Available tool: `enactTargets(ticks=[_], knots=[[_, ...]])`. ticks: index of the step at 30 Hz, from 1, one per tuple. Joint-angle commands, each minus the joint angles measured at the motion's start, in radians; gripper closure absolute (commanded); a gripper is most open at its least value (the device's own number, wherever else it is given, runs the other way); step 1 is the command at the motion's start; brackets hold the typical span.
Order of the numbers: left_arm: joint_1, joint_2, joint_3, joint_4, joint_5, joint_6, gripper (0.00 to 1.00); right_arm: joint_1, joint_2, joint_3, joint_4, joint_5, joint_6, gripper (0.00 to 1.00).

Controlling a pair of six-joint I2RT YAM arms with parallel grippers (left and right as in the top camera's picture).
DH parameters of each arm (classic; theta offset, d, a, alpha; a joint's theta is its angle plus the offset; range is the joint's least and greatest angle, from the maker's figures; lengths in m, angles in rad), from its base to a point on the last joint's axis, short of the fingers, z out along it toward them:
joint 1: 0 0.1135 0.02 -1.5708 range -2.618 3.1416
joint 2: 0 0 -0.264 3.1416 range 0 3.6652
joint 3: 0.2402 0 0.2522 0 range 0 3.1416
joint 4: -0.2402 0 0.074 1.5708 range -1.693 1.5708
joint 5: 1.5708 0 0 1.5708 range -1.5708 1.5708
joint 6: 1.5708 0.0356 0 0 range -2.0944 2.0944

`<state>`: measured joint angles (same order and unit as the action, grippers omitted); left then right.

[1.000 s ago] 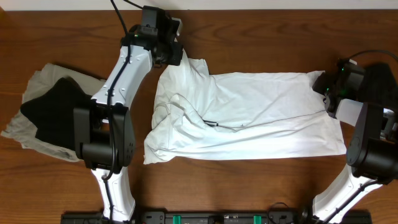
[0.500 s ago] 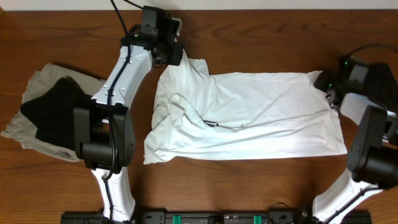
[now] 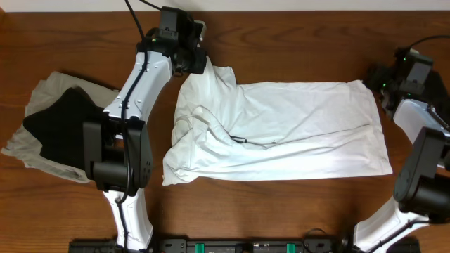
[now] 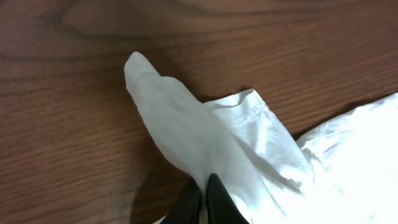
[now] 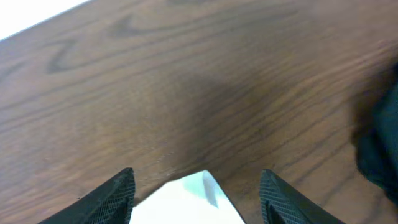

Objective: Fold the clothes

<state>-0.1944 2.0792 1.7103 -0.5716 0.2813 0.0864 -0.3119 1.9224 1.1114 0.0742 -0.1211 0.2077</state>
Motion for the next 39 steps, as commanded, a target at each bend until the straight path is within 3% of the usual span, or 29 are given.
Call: enactTargets(ticks=[1,11,16,23,32,39], knots=[[0.002,-0.037,-0.005,0.001,-0.006,0.018,0.94,-0.001,0.072,0.004,0.01,-0.003,-0.007,0.38],[0.002,-0.037,-0.005,0.0,-0.006,0.017,0.94,-0.001,0.138,0.004,0.056,-0.048,-0.007,0.54],[0.002,-0.037,-0.005,0.0,-0.006,0.017,0.94,-0.001,0.138,0.004,0.056,-0.048,-0.007,0.68],[0.002,-0.037,-0.005,0.0,-0.006,0.018,0.94,-0.001,0.138,0.004,0.057,-0.048,-0.007,0.99],[0.002,-0.037,-0.005,-0.014,-0.007,0.017,0.94,-0.002,0.119,0.004,0.031,-0.048,-0.003,0.99],[0.002,-0.053,-0.005,-0.066,-0.013,0.028,0.94,-0.006,-0.022,0.004,-0.06,-0.031,0.0,0.99]])
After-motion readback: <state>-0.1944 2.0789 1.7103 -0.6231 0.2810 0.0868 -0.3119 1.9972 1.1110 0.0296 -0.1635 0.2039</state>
